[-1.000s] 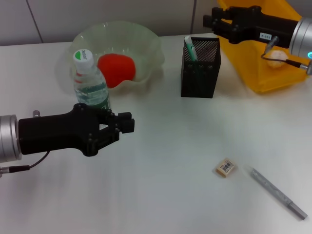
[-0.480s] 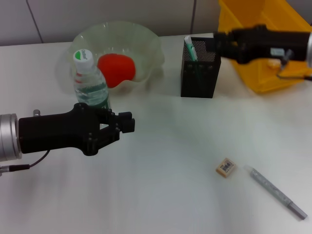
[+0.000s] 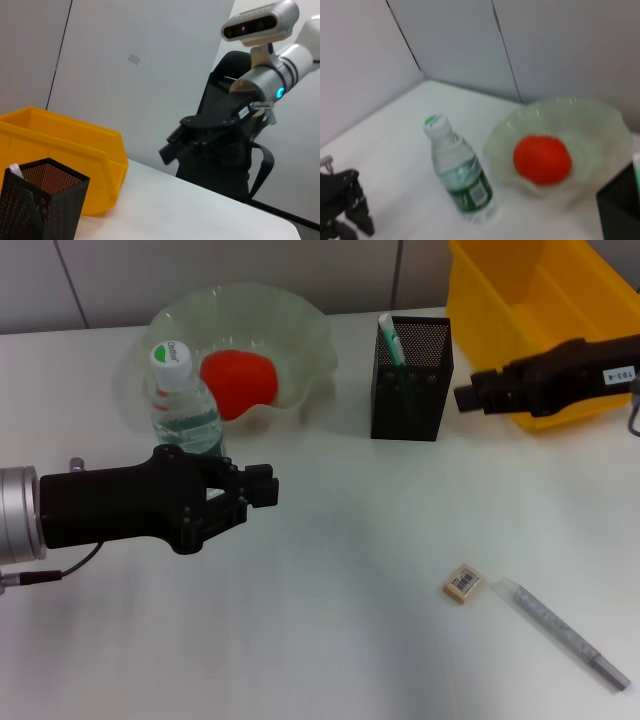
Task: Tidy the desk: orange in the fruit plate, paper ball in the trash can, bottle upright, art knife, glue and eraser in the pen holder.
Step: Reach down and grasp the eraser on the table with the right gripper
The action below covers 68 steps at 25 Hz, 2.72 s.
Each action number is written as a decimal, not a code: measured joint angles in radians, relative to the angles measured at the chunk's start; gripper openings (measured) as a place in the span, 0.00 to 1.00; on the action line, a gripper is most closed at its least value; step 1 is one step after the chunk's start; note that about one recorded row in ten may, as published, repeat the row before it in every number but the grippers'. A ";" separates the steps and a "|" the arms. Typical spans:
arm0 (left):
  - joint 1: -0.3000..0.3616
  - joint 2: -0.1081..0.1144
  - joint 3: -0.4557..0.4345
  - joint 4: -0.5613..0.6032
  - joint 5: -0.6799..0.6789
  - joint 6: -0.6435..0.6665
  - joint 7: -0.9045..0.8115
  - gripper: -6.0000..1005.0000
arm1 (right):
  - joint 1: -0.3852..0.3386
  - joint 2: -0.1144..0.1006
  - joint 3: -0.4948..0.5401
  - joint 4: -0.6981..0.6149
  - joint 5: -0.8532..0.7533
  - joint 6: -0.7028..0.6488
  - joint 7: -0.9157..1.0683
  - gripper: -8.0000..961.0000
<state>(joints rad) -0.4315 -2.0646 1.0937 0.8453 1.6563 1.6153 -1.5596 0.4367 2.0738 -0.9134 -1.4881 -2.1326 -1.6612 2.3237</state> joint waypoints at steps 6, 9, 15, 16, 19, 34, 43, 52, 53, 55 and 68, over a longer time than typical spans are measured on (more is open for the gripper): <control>0.003 0.000 0.000 0.000 -0.002 0.000 0.000 0.14 | 0.062 -0.007 -0.008 -0.103 -0.139 -0.143 0.223 0.35; 0.003 0.000 0.003 0.000 -0.001 0.000 0.001 0.14 | 0.109 -0.011 -0.008 -0.101 -0.211 -0.210 0.297 0.35; -0.001 0.000 0.006 0.000 0.003 0.000 0.001 0.14 | 0.201 -0.011 -0.010 0.007 -0.317 -0.289 0.373 0.34; -0.001 0.000 0.006 0.000 0.003 0.000 0.001 0.14 | 0.216 -0.013 -0.010 0.038 -0.321 -0.295 0.381 0.34; -0.003 0.000 0.006 0.000 0.003 0.000 0.001 0.14 | 0.259 -0.021 -0.010 0.132 -0.351 -0.300 0.394 0.34; 0.001 0.000 0.008 -0.001 0.003 -0.006 0.018 0.14 | 0.410 -0.044 -0.057 0.425 -0.525 -0.203 0.356 0.35; 0.005 0.000 0.008 -0.002 0.003 -0.006 0.018 0.14 | 0.452 -0.024 -0.170 0.521 -0.581 -0.162 0.377 0.46; 0.007 0.000 0.007 -0.027 0.003 -0.005 0.024 0.14 | 0.465 -0.010 -0.219 0.563 -0.606 -0.123 0.378 0.47; 0.007 0.000 0.007 -0.027 0.003 -0.005 0.026 0.14 | 0.467 -0.010 -0.219 0.567 -0.606 -0.118 0.377 0.48; 0.008 0.000 0.007 -0.028 0.003 -0.005 0.027 0.14 | 0.468 -0.009 -0.227 0.572 -0.606 -0.109 0.376 0.48; 0.004 0.000 0.008 -0.042 0.003 -0.008 0.030 0.14 | 0.520 -0.002 -0.269 0.659 -0.633 -0.042 0.358 0.49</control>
<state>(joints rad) -0.4275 -2.0648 1.1014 0.8034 1.6597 1.6077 -1.5294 0.9570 2.0716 -1.1824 -0.8286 -2.7658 -1.7033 2.6817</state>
